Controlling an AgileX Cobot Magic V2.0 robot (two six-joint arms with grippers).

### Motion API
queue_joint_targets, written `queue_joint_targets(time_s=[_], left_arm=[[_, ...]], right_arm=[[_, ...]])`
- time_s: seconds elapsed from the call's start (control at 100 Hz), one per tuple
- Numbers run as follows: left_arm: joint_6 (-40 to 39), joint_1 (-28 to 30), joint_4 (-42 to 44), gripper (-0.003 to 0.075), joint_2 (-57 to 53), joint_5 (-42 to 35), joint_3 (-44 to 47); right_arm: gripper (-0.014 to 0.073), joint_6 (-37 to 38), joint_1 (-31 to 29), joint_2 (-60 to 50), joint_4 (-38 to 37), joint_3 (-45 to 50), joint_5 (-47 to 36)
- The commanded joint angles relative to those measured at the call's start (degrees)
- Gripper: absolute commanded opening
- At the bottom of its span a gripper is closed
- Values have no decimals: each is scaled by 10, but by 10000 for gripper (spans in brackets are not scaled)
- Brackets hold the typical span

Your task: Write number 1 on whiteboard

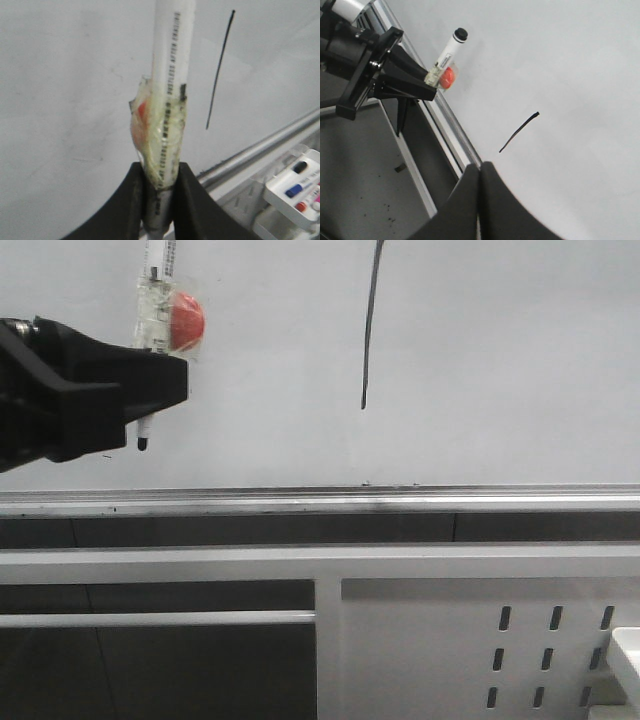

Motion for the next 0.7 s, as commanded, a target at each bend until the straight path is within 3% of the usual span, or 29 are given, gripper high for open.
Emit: queue_joint_targets(time_s=[0.0,0.08,0.16,0.26,0.41,0.69], left_arm=[[104,-59,-146,-20,-11,-84,-8],[168,-109,-259,-20,-8,-133,-8],[184,-138,-331,-20,7,-185,-8],[177,-147,-329,-20,42,-220,-8],[86,-156,-318,-20,105,-292,-15],[77,-155,-331,-20,132,-292,-38]], right_arm=[[-66,2,-3,-29,-7,5,-60],[-66,2,-3,-43,-14,20,-65],[-66,2,-3,-44,-23,26,-64],[-66,2,-3,-39,-29,26,-67],[-69,2,-3,-32,-38,26,-68],[-69,2,-3,-30,-44,26,-67]])
